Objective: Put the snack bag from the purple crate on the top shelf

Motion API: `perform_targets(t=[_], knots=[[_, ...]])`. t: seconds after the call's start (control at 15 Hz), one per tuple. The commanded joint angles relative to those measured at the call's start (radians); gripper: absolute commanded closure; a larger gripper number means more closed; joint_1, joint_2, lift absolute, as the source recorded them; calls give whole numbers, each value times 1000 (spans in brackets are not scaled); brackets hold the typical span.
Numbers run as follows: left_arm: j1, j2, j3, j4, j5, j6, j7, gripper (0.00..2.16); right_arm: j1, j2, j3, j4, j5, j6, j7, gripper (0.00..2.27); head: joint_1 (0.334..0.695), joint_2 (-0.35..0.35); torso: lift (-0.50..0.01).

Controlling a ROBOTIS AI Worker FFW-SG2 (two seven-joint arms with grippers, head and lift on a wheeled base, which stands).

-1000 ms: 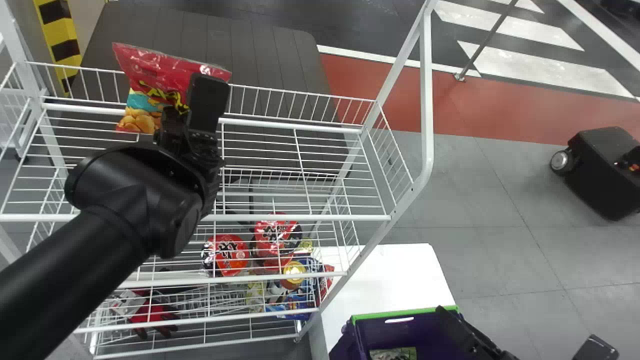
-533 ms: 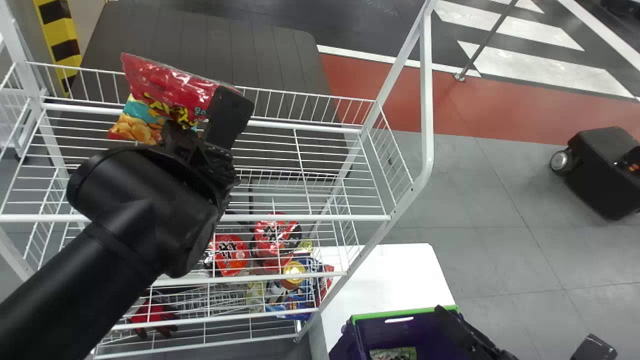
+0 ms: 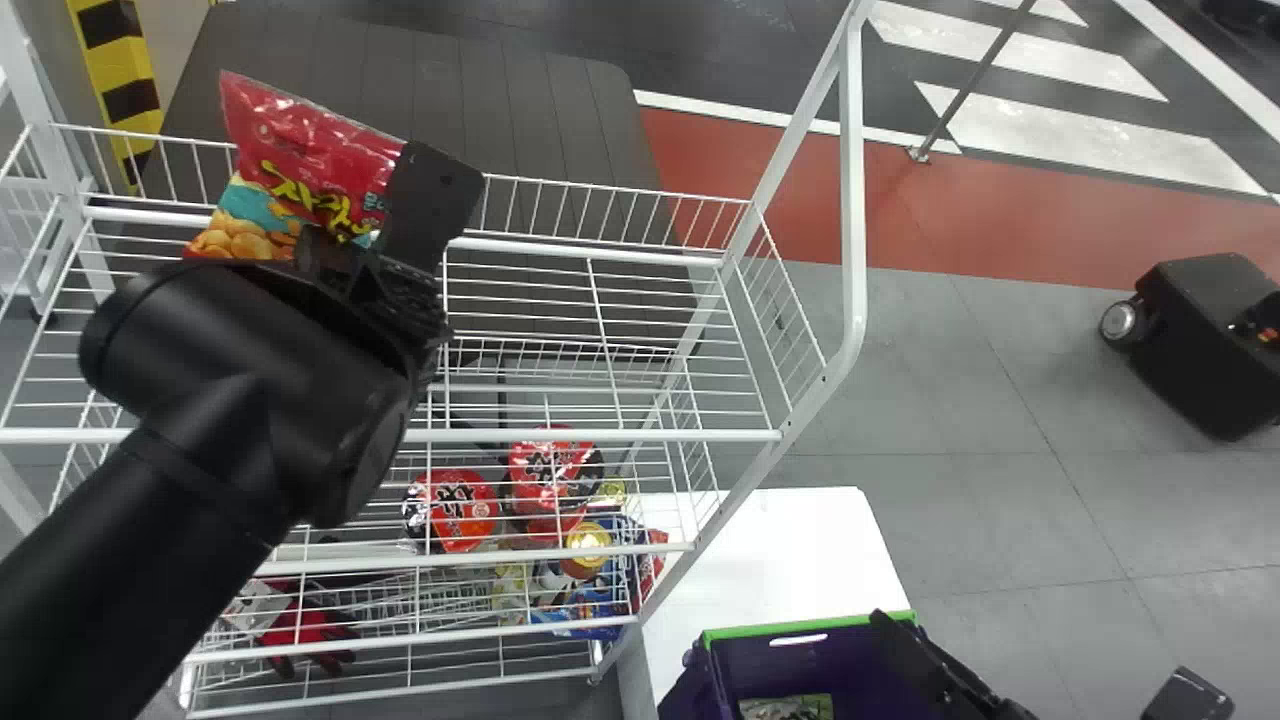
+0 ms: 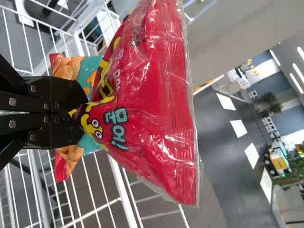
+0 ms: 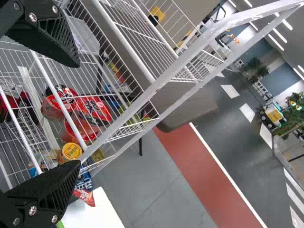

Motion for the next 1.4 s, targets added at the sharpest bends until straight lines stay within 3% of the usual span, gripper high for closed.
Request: perform_targets(t=[0.0, 0.53, 1.33], knots=[[9, -3, 49, -5, -28, 16, -26, 1764, 0, 1, 0, 0, -1, 0, 0, 93, 695, -350, 0], [7, -3, 187, -2, -106, 50, -153, 1760, -12, 1, 3, 17, 2, 0, 0, 93, 695, -350, 0], [-19, -3, 277, 75, -116, 26, -187, 1750, -18, 1, 6, 21, 2, 0, 0, 93, 695, -309, 0]])
